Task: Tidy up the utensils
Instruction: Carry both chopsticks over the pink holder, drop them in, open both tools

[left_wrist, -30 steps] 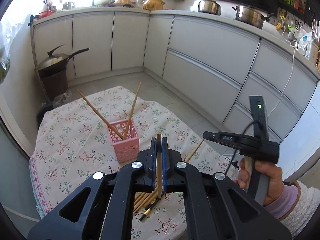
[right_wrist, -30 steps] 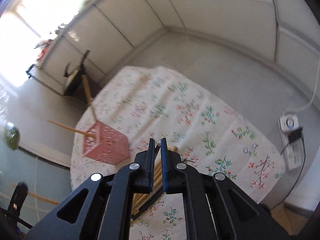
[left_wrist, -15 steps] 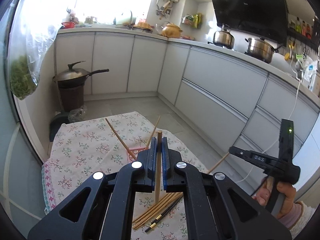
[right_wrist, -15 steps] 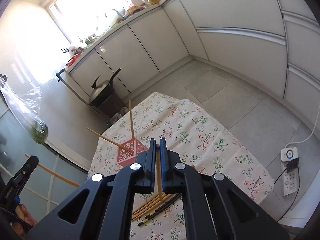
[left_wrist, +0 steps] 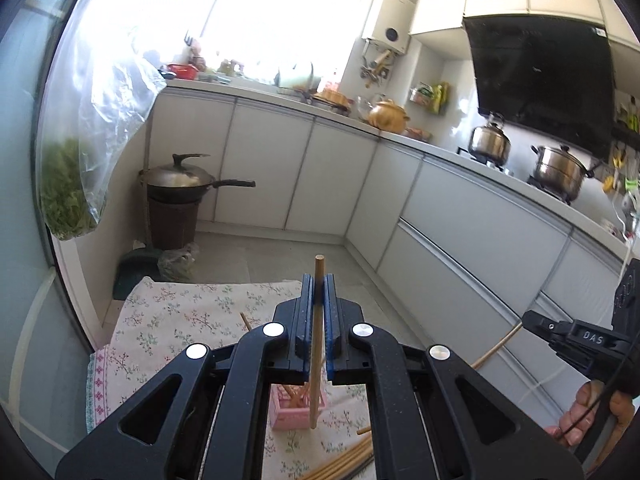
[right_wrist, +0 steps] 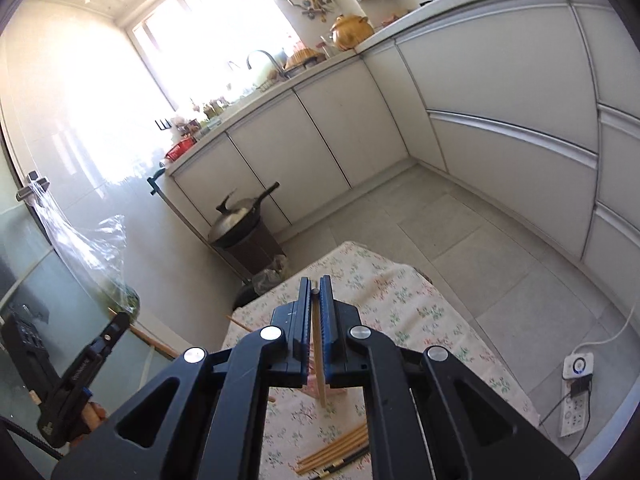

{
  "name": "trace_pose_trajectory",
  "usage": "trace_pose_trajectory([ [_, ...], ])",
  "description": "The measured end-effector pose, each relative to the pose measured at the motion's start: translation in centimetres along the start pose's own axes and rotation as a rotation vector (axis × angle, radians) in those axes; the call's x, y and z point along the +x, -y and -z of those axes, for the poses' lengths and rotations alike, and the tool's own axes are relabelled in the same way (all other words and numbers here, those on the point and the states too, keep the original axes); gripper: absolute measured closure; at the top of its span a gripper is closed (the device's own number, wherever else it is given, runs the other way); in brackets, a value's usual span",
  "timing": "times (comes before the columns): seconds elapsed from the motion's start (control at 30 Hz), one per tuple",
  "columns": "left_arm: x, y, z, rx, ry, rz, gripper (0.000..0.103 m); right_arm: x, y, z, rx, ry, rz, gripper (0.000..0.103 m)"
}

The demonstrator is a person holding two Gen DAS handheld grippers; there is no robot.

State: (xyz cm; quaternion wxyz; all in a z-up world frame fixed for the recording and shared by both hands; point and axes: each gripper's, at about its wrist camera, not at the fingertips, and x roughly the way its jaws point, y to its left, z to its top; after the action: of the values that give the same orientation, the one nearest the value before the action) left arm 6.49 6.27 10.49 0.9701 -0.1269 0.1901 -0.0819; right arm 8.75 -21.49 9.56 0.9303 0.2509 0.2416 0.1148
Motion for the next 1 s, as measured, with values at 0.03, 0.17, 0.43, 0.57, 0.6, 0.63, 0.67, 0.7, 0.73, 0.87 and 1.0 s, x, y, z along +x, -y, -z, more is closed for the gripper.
trace_pose_trajectory([
  [0.03,0.3,-0.3,-0.1,-0.008,0.001,0.0,0.099,0.6,-0.5,-0.4,-0.003,0.002,-0.005,0.099],
  [0.17,1.1,-1.5,-0.5,-0.028,0.0,-0.002,0.099,3.6,-2.5,-1.5,-0.034,0.0,-0.004,0.099],
  [0.43,2.4,-3.1,-1.0,-0.056,-0.008,-0.01,0.099,12.6,-2.0,-0.1,-0.031,-0.101,-0.02,0.095],
  [0.57,3.0,-2.7,-1.5,-0.059,0.003,0.004,0.099,11.6,-2.2,-0.7,-0.033,-0.06,-0.042,0.095],
  [0.6,3.3,-2.5,-1.5,-0.064,0.005,0.005,0.099,11.1,-2.2,-0.8,-0.041,-0.055,-0.041,0.095],
  [0.63,3.6,-2.4,-1.5,-0.069,0.004,0.007,0.099,10.6,-2.0,-0.9,-0.044,-0.049,-0.038,0.095],
  [0.67,3.9,-2.4,-1.5,-0.072,0.0,0.006,0.099,10.3,-1.9,-0.8,-0.041,-0.046,-0.036,0.095],
  [0.7,4.3,-2.3,-1.4,-0.078,-0.004,0.005,0.099,9.8,-1.6,-0.8,-0.034,-0.043,-0.035,0.091],
  [0.73,4.5,-2.2,-1.3,-0.085,-0.004,0.004,0.099,9.4,-1.1,-0.7,-0.022,-0.04,-0.034,0.09],
  [0.87,5.3,-2.0,-1.0,-0.089,-0.004,-0.016,0.099,8.5,0.6,0.6,0.002,-0.054,-0.02,0.089],
  [1.0,6.1,-2.5,-0.3,-0.127,-0.005,-0.035,0.098,8.2,2.3,2.3,0.01,-0.079,0.013,0.089],
])
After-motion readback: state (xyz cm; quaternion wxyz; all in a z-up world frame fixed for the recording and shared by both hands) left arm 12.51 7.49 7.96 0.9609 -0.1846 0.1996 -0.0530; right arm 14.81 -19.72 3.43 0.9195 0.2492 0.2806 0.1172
